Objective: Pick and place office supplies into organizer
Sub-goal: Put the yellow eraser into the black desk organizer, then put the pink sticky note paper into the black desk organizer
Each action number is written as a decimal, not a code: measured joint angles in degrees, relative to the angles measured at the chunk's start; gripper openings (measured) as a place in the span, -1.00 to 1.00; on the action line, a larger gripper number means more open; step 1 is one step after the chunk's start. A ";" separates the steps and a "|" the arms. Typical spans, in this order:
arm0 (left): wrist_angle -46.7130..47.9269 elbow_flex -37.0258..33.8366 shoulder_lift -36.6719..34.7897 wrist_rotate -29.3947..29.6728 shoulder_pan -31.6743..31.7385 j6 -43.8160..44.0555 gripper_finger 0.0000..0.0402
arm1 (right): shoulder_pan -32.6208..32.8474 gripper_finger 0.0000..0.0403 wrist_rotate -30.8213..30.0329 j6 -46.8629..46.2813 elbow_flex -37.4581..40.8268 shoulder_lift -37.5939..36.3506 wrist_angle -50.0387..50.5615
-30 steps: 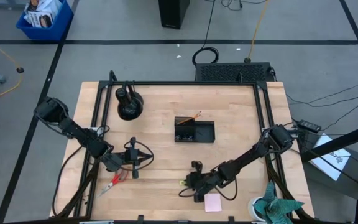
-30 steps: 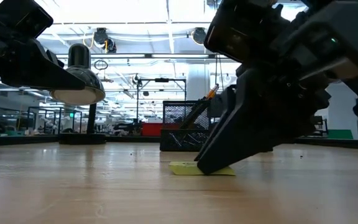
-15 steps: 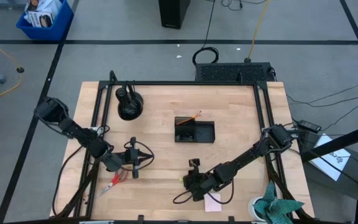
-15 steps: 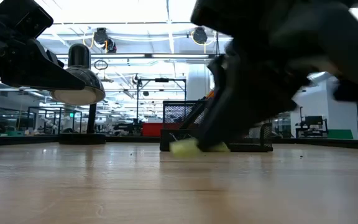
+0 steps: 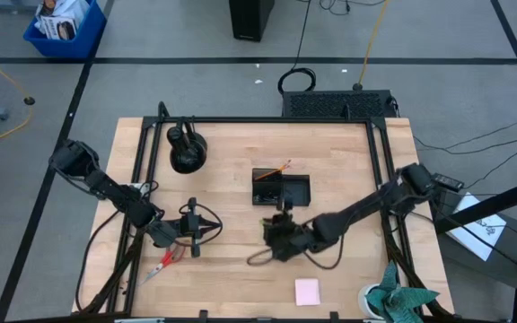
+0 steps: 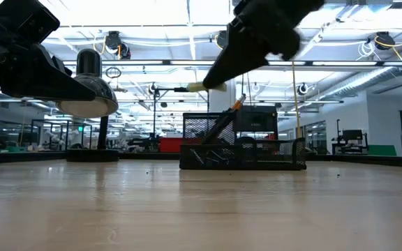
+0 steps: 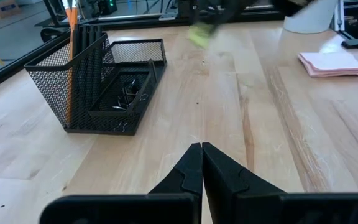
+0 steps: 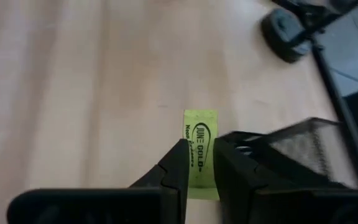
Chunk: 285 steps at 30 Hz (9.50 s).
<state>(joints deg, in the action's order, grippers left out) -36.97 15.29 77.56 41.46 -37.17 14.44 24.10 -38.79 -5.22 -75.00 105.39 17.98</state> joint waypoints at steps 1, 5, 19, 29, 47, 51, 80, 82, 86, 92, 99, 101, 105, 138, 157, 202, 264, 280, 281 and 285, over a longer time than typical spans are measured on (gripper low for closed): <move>0.01 0.00 0.00 0.00 0.00 -0.01 -0.92 | -0.86 -0.73 -0.02 0.66 -0.02 -0.39 0.41; 0.08 0.00 0.00 -0.01 0.01 -0.11 -0.92 | -4.41 -0.73 1.78 4.12 0.67 -0.66 0.16; 2.20 0.00 0.00 -0.01 0.01 -0.26 -0.92 | -13.13 -0.73 6.00 9.86 7.04 -0.66 -9.04; 2.54 0.00 0.00 -0.01 0.02 -0.31 -0.92 | -17.96 -0.73 13.51 9.62 8.12 -0.71 -9.02; 2.49 0.00 0.00 0.02 0.02 -0.31 -0.92 | -19.91 -0.61 14.89 5.36 14.73 -0.82 -13.66; 2.48 0.00 0.00 0.00 0.02 -0.17 -0.92 | -19.91 -0.43 15.08 3.34 14.86 -1.51 -12.96; 2.05 0.00 0.00 0.02 0.02 1.14 -0.92 | 11.37 -0.12 23.98 -16.07 14.84 -16.14 -3.85; 2.06 0.00 0.00 0.02 0.02 1.68 -0.92 | 13.71 -0.12 24.11 -19.30 14.80 -15.87 -4.49; 2.06 0.00 0.00 0.01 0.00 2.31 -0.92 | 18.04 -0.12 26.87 -22.04 14.66 -12.51 -8.31; 2.57 0.00 0.00 0.01 0.02 2.58 -0.92 | 21.27 -0.12 32.96 -27.49 7.51 -4.94 -2.35; 2.86 0.00 -0.01 0.00 0.00 2.82 -0.92 | 25.26 -0.15 37.82 -25.74 0.64 0.94 -4.32; 2.97 0.00 0.00 -0.01 0.00 2.91 -0.92 | 25.96 -0.21 39.07 -25.81 0.48 2.27 -7.03; 3.21 0.00 -0.01 -0.01 0.00 3.69 -0.92 | 26.75 -0.37 38.66 -28.48 0.42 4.79 -7.44; 3.34 0.00 0.00 -0.01 0.01 3.67 -0.92 | 18.16 -1.00 35.13 -25.35 7.24 7.87 4.21; 3.34 0.00 0.00 -0.01 0.02 3.63 -0.92 | 9.66 -1.00 28.13 -18.96 9.44 8.03 6.89; 3.86 -0.02 -0.01 -2.47 1.23 4.78 -0.92 | 16.51 0.30 4.71 -9.89 9.32 6.00 2.30; 8.93 39.06 40.57 -21.99 17.66 9.62 -0.92 | 17.51 -0.23 -3.52 -6.50 12.23 7.99 0.29; 10.31 39.06 40.46 -24.57 17.57 7.77 -0.92 | 14.93 -0.23 -3.99 -7.41 12.63 8.08 -0.19; 10.56 39.07 40.46 -24.23 17.55 7.40 -0.92 | 14.93 -0.23 -3.97 -7.57 12.63 8.08 -0.17; 12.54 39.17 40.35 -23.29 17.52 6.39 -0.92 | 15.10 -0.23 -3.79 -8.47 12.66 8.12 -0.18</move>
<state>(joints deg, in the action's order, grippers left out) -24.44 54.46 117.91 18.17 -19.65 20.82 39.19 -42.58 -13.69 -62.35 113.51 17.80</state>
